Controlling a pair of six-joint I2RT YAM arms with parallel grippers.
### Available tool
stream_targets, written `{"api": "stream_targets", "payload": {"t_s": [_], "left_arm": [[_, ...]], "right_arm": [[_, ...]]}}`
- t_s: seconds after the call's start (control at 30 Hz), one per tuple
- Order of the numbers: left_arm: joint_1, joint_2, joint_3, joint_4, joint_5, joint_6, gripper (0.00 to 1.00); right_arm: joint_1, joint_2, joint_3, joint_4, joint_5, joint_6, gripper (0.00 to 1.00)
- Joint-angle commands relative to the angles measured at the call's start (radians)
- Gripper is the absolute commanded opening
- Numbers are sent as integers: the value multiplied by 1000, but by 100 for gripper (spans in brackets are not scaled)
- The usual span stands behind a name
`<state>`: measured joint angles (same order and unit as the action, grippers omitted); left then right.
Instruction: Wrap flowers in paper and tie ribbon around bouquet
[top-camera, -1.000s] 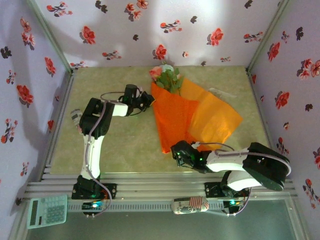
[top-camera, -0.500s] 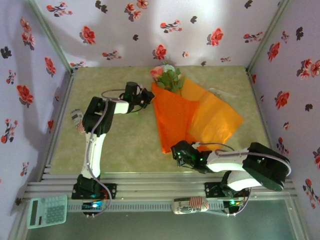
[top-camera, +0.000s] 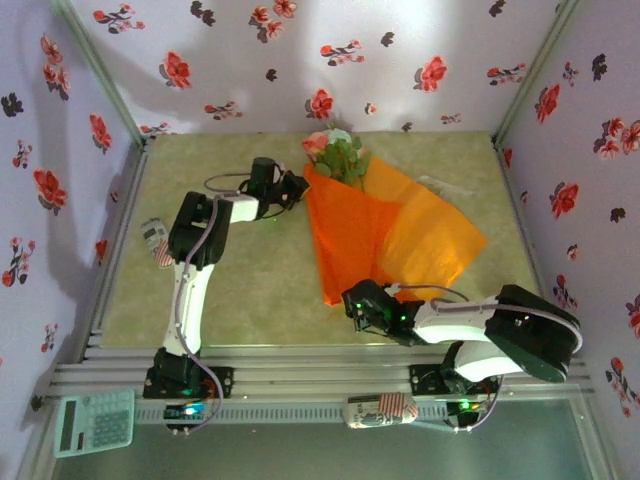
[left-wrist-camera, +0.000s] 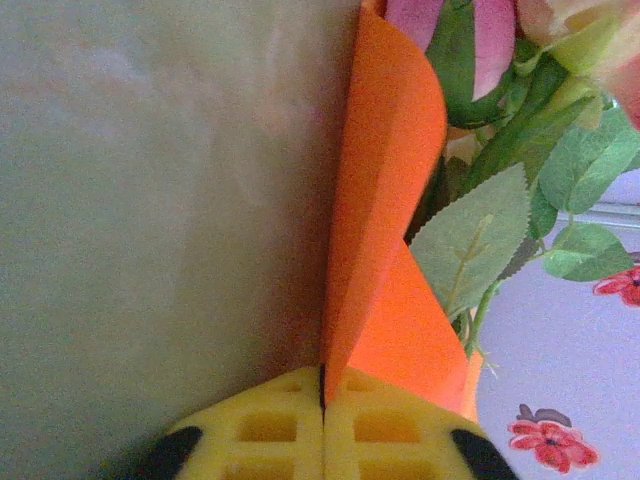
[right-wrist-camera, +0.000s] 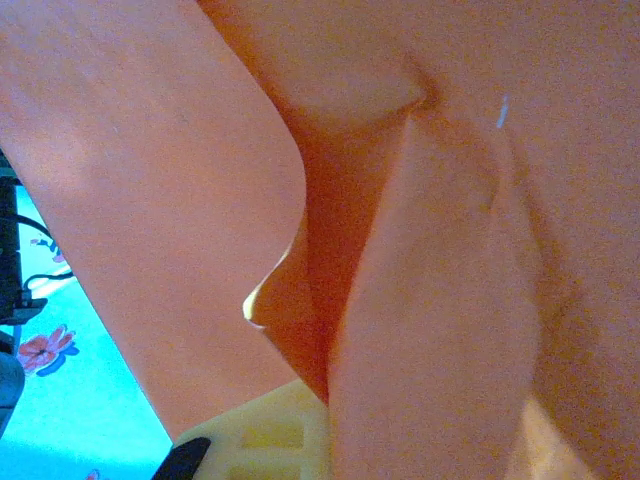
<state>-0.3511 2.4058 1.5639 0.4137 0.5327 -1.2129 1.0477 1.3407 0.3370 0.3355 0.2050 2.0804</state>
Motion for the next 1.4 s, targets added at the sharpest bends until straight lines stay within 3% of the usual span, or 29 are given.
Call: {"api": "stream_targets", "payload": {"t_s": [0.0, 0.07, 0.3, 0.33, 0.37, 0.4, 0.5, 0.73, 0.8, 0.87, 1.3, 1.37], "left_arm": [[25, 48, 65, -22, -60, 11, 16], [27, 57, 90, -38, -58, 18, 0], [40, 82, 137, -48, -51, 15, 0], [42, 83, 143, -52, -51, 17, 3], [43, 86, 150, -60, -51, 16, 17], [44, 89, 162, -74, -51, 21, 20], [47, 108, 198, -88, -36, 22, 0], [53, 131, 245, -96, -30, 16, 0], [55, 137, 265, -116, -28, 21, 11], [56, 145, 284, -128, -22, 26, 0], [108, 66, 201, -126, -31, 38, 0], [113, 41, 176, -144, -34, 48, 21]], "right_arm": [[0, -10, -15, -52, -31, 319, 0], [-1, -10, -15, -50, -33, 317, 0], [-2, -8, -12, -49, -35, 312, 0], [-2, -7, -12, -49, -35, 311, 0], [-3, -5, -10, -49, -36, 312, 0], [-3, -4, -9, -47, -38, 311, 0], [-3, 1, -6, -44, -38, 311, 0], [-4, 17, 2, -31, -55, 304, 0], [-4, 24, 5, -26, -58, 301, 0], [-5, 32, 8, -18, -62, 298, 0], [-6, 99, 56, 5, -107, 268, 0], [-6, 113, 66, 10, -115, 262, 0]]}}
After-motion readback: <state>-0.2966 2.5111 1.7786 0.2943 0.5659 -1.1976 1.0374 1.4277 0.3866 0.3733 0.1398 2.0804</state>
